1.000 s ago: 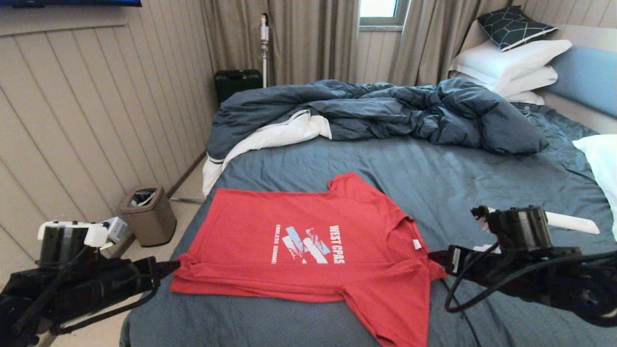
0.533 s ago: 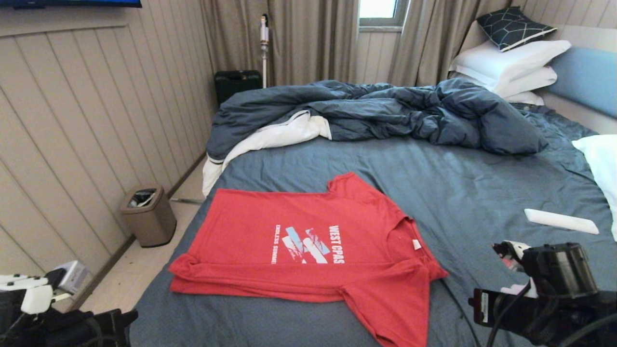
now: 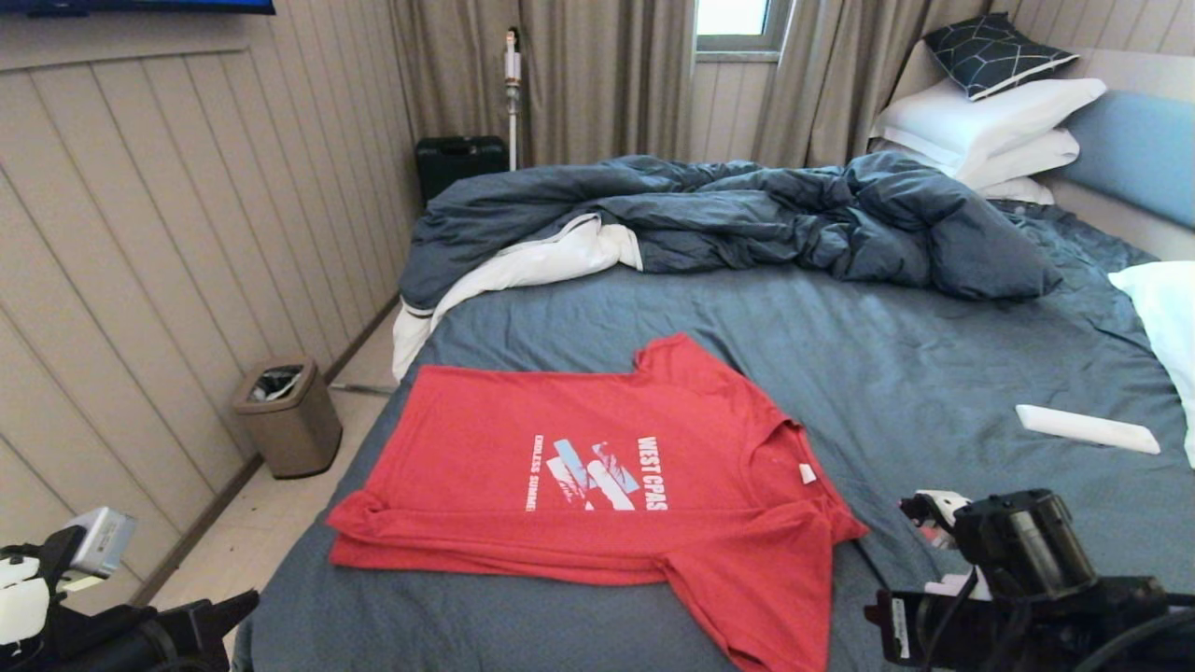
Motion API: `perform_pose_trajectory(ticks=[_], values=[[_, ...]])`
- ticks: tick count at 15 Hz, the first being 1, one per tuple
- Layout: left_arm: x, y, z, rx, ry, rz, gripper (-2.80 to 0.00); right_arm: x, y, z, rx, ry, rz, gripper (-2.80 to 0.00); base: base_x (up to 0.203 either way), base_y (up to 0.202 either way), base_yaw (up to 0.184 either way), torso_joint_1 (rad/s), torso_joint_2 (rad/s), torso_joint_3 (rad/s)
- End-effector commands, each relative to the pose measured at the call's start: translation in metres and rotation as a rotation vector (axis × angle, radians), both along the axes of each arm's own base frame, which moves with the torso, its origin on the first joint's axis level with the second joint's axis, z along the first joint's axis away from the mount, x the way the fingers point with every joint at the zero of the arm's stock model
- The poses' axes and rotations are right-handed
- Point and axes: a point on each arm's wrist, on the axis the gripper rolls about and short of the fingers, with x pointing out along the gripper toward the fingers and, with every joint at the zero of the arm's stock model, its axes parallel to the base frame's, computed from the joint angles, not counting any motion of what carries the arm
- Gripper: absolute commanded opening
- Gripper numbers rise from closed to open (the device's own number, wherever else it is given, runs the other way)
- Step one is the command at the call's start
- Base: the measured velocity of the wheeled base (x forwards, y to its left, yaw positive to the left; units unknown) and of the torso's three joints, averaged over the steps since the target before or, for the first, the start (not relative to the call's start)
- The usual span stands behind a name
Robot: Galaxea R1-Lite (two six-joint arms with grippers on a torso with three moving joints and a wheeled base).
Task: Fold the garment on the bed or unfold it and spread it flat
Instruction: Fold the red T-shirt
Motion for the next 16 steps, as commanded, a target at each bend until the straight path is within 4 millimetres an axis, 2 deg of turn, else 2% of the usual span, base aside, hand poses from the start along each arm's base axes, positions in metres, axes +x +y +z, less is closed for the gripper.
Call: perform_pose_trajectory(ticks=[1,7,12,16], values=[[0.002,0.0,-0.001,-0.001,-0.003,-0.002,-2.8,0.0,0.007,-0.006,-0.009,0.029,0.031,0.0,0.0,0.0,0.0,0.0,0.0,0.0],[0.008,-0.001,0.0,-0.007,-0.03,-0.005,-2.8,0.002,0.03,-0.015,-0.004,0.066,0.11,0.0,0.0,0.0,0.0,0.0,0.0,0.0],[0.008,-0.002,0.0,-0.007,-0.026,-0.016,-2.8,0.006,0.034,-0.026,-0.014,0.106,0.114,0.0,0.0,0.0,0.0,0.0,0.0,0.0],[0.009,-0.002,-0.002,-0.006,-0.015,-0.015,-2.8,0.013,0.046,-0.037,-0.027,0.139,0.147,0.0,0.0,0.0,0.0,0.0,0.0,0.0]])
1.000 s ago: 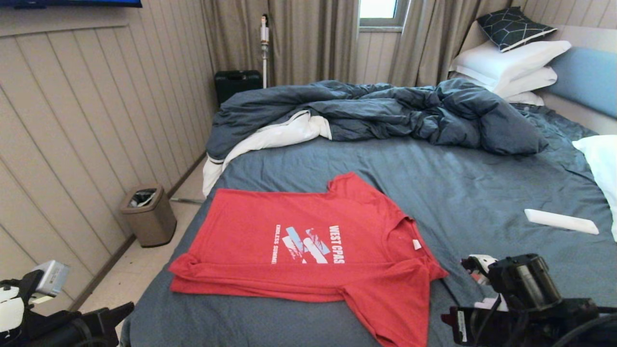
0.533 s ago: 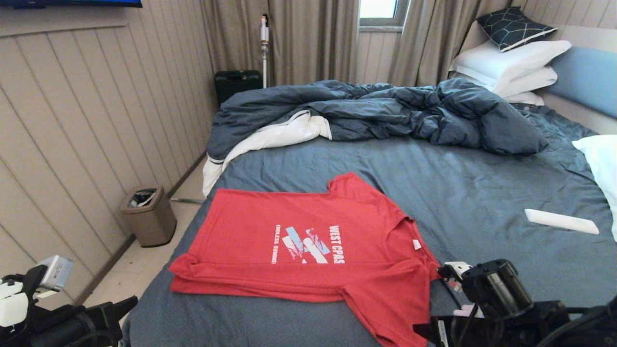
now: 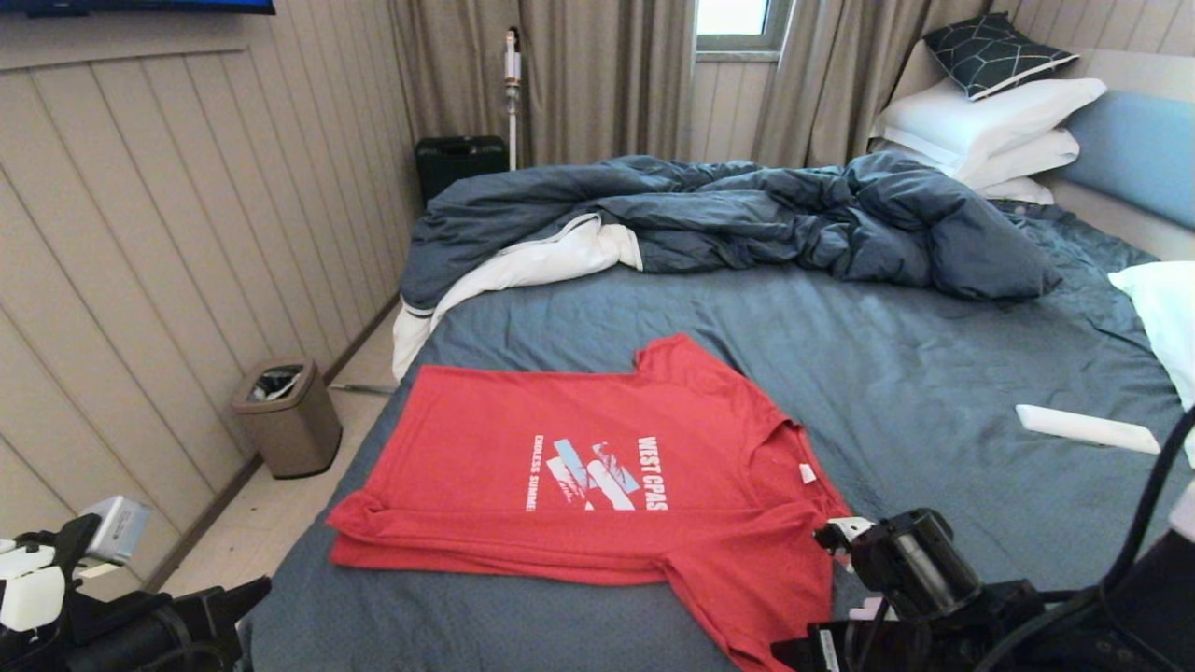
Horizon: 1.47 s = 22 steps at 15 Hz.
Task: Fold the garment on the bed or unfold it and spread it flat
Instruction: Fold the red T-shirt
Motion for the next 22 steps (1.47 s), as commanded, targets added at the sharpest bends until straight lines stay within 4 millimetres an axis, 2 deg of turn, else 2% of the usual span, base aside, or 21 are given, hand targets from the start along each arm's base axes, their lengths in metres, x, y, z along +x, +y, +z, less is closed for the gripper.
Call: perform_pose_trajectory(ticks=[1,7,8,11,15,22], values=[[0.001,0.0,-0.001,-0.002,0.005,0.001,-2.8,0.005,0.005,-0.007,-0.009,0.019,0.009,0.0,0.0,0.0,0.0,0.0,0.0,0.0],[0.008,-0.001,-0.003,0.001,-0.008,0.005,-2.8,0.014,0.01,-0.016,-0.019,0.037,0.011,0.0,0.0,0.0,0.0,0.0,0.0,0.0],[0.011,-0.001,-0.003,0.002,-0.017,0.006,-2.8,0.016,0.011,-0.018,-0.02,0.041,0.01,-2.8,0.0,0.0,0.0,0.0,0.0,0.0],[0.02,-0.002,0.0,0.002,-0.078,0.007,-2.8,0.015,0.011,-0.017,-0.02,0.042,0.011,-2.8,0.0,0.0,0.0,0.0,0.0,0.0],[0.021,-0.002,0.002,-0.002,-0.102,0.007,-2.8,0.015,0.011,-0.013,-0.012,0.023,0.01,-2.8,0.0,0.0,0.0,0.0,0.0,0.0],[0.021,-0.002,0.002,-0.002,-0.102,0.007,-2.8,0.015,0.01,0.012,0.033,-0.069,0.007,-2.8,0.0,0.0,0.0,0.0,0.0,0.0]])
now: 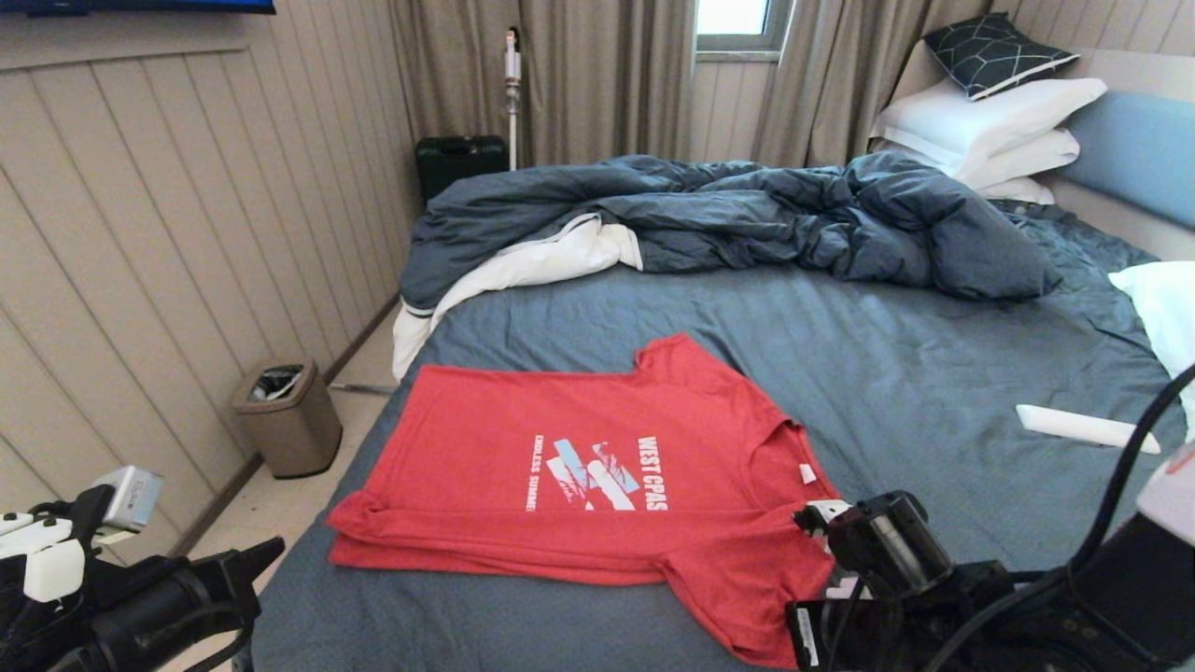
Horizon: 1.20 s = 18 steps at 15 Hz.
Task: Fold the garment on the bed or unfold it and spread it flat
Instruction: Fold the red T-shirt
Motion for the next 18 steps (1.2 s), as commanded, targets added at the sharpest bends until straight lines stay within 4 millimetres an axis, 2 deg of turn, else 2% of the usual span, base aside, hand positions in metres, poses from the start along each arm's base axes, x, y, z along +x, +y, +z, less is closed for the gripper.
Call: perform_pose_trajectory(ticks=[1,2,7,15,18], values=[[0.0,0.0,0.0,-0.004,-0.004,0.001,-2.8,0.003,0.0,0.019,0.04,-0.078,-0.006,-2.8,0.0,0.0,0.0,0.0,0.0,0.0],[0.0,0.0,0.0,-0.004,-0.004,0.002,-2.8,0.01,0.002,0.032,0.064,-0.13,-0.012,-2.8,0.0,0.0,0.0,0.0,0.0,0.0],[0.0,0.0,0.001,-0.004,-0.007,0.005,-2.8,0.044,0.004,0.058,0.109,-0.246,-0.063,-2.8,0.0,0.0,0.0,0.0,0.0,0.0],[0.001,0.0,0.003,-0.008,-0.031,0.006,-2.8,0.1,-0.003,0.072,0.105,-0.322,-0.18,-2.8,0.0,0.0,0.0,0.0,0.0,0.0],[0.001,0.0,0.004,-0.009,-0.035,0.006,-2.8,0.116,0.001,0.07,0.074,-0.351,-0.235,-2.8,0.0,0.0,0.0,0.0,0.0,0.0]])
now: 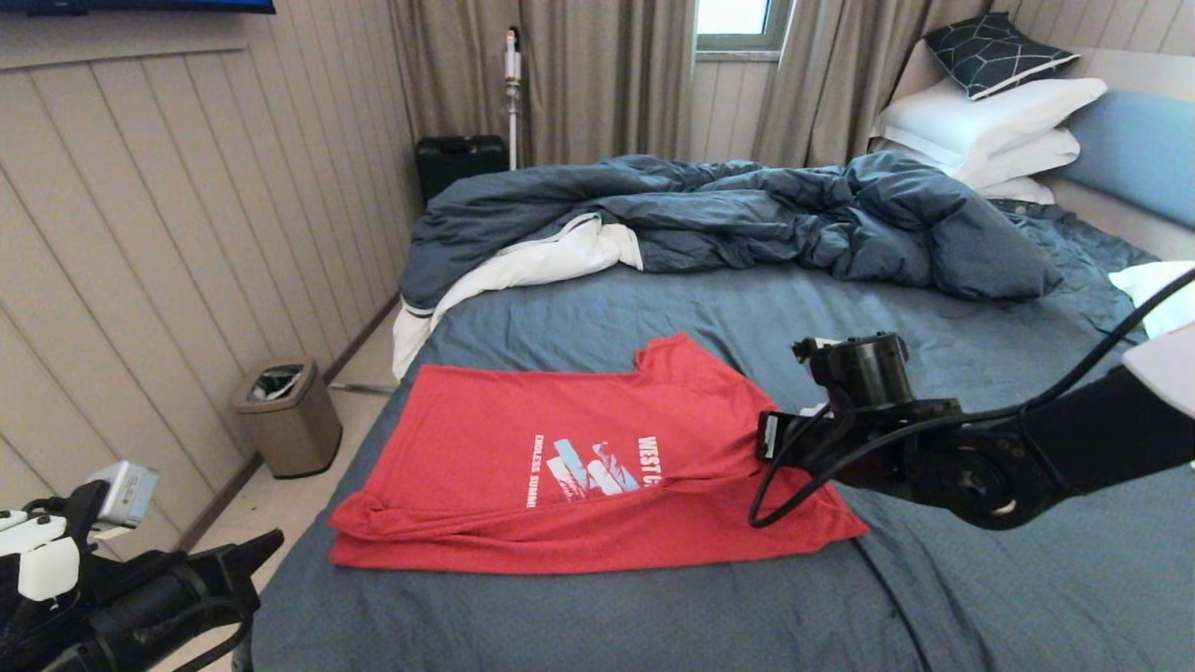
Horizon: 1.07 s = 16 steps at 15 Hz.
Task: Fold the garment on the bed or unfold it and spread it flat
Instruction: Fold the red T-shirt
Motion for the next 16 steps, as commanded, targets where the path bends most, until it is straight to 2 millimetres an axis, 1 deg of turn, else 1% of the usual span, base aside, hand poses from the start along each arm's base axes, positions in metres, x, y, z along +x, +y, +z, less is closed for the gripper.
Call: perform_pose_trajectory(ticks=[1,4,7,8,10,13,16], values=[[0.0,0.0,0.002,-0.004,-0.016,0.0,-2.8,0.01,0.005,-0.008,-0.005,0.007,-0.002,-2.8,0.0,0.0,0.0,0.0,0.0,0.0],[0.001,0.0,0.003,-0.003,-0.027,0.001,-2.8,0.018,0.013,-0.018,-0.021,0.021,0.006,-2.8,0.0,0.0,0.0,0.0,0.0,0.0],[0.001,0.0,0.003,-0.002,-0.029,-0.001,-2.8,0.02,0.014,-0.027,-0.046,0.065,0.005,-2.8,0.0,0.0,0.0,0.0,0.0,0.0],[0.002,0.0,0.003,-0.003,-0.032,-0.002,-2.8,0.021,0.014,-0.028,-0.047,0.068,0.001,0.0,0.0,0.0,0.0,0.0,0.0,0.0],[0.002,0.0,0.003,-0.003,-0.032,-0.001,-2.8,0.021,0.013,-0.029,-0.058,0.07,-0.007,0.0,0.0,0.0,0.0,0.0,0.0,0.0],[0.001,0.0,0.003,-0.003,-0.032,-0.003,-2.8,0.018,0.012,-0.022,-0.051,0.053,-0.009,0.0,0.0,0.0,0.0,0.0,0.0,0.0],[0.0,0.0,0.005,-0.001,-0.044,-0.001,-2.8,0.005,0.007,-0.004,-0.033,0.015,-0.012,0.0,0.0,0.0,0.0,0.0,0.0,0.0]])
